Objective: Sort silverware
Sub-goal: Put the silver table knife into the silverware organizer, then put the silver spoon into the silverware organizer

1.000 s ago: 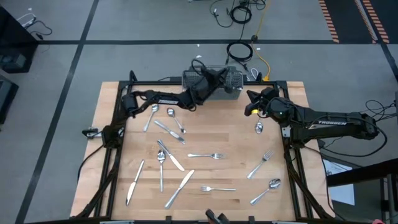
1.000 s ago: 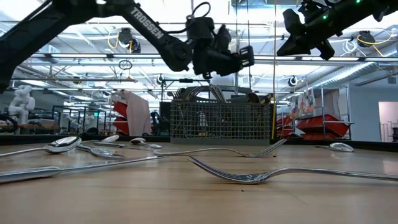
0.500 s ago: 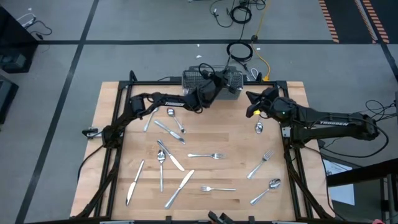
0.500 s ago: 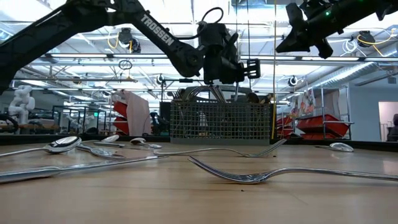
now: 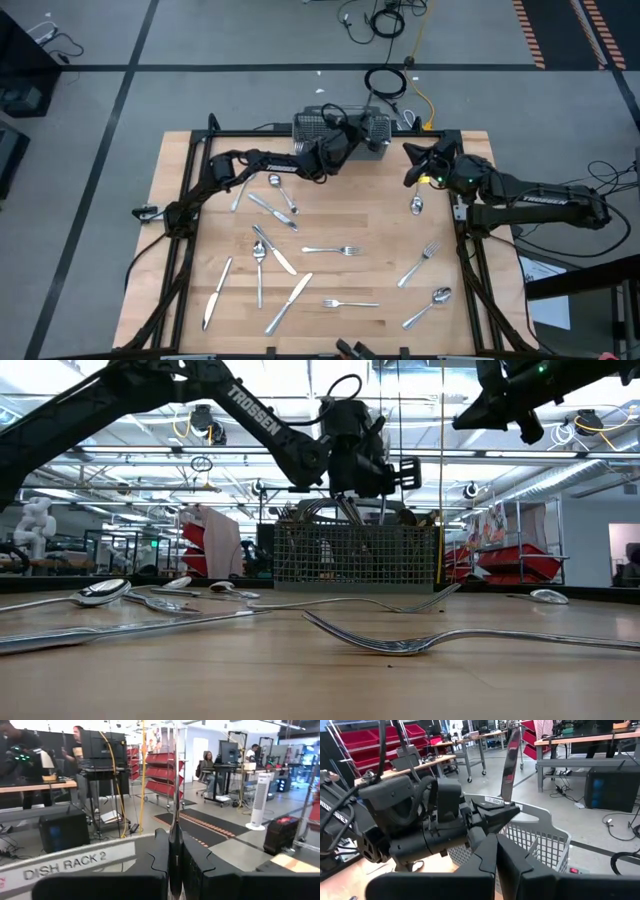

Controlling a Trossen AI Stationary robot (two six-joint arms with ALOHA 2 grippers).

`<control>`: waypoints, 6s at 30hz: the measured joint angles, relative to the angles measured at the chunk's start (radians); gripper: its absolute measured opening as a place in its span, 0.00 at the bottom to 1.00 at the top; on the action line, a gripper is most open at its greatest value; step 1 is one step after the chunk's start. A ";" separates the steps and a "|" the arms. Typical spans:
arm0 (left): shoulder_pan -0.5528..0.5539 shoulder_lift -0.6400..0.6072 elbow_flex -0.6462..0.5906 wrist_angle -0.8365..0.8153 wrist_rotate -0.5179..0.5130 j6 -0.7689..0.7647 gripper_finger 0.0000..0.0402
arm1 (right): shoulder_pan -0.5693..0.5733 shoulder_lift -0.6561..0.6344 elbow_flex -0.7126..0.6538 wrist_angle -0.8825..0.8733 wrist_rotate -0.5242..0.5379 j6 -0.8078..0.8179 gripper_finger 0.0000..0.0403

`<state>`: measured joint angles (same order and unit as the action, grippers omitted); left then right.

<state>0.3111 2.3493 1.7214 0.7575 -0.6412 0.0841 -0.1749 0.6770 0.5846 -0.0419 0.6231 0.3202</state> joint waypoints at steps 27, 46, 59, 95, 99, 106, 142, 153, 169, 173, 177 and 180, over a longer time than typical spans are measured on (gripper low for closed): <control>-0.076 -0.340 -0.001 -0.353 0.334 0.212 0.27 | -0.005 -0.060 0.002 -0.229 0.008 -0.061 0.00; 0.055 -1.121 -0.003 -1.448 0.614 -0.167 0.27 | -0.010 0.350 0.000 -0.794 -0.111 0.774 0.56; 0.077 -1.265 -0.209 -1.611 0.620 -0.238 0.27 | -0.048 0.719 0.000 -0.598 -0.097 0.894 0.57; 0.195 -1.264 -0.359 -1.582 0.713 -0.170 0.27 | -0.103 0.815 0.034 -0.558 -0.250 1.086 0.01; 0.204 -1.264 -0.359 -1.587 0.708 -0.113 0.27 | -0.095 0.746 0.117 -0.622 -0.288 1.009 0.01; 0.242 -1.264 -0.359 -1.586 0.708 -0.051 0.27 | -0.083 0.692 0.331 -0.917 -0.170 0.881 0.00; 0.298 -1.264 -0.359 -1.591 0.712 -0.001 0.27 | -0.335 1.182 1.253 -1.530 0.113 -0.466 0.00; 0.298 -1.264 -0.359 -1.590 0.712 -0.003 0.27 | -0.268 1.175 1.241 -1.530 0.108 -0.502 0.00; 0.298 -1.264 -0.359 -1.586 0.712 -0.003 0.27 | -0.282 1.059 0.978 -1.531 0.117 -0.545 0.00; 0.298 -1.264 -0.359 -1.586 0.712 -0.003 0.27 | -0.282 1.084 0.970 -1.527 0.172 -0.593 0.00; 0.298 -1.264 -0.359 -1.586 0.712 -0.002 0.27 | -0.282 1.088 0.970 -1.527 0.216 -0.630 0.00; 0.298 -1.264 -0.359 -1.583 0.712 0.001 0.27 | -0.282 1.089 0.970 -1.523 0.240 -0.658 0.00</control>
<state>0.6086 1.0853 1.3624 -0.8259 0.0711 0.0849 -0.4572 1.7657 1.5547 -1.5646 0.8635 -0.3376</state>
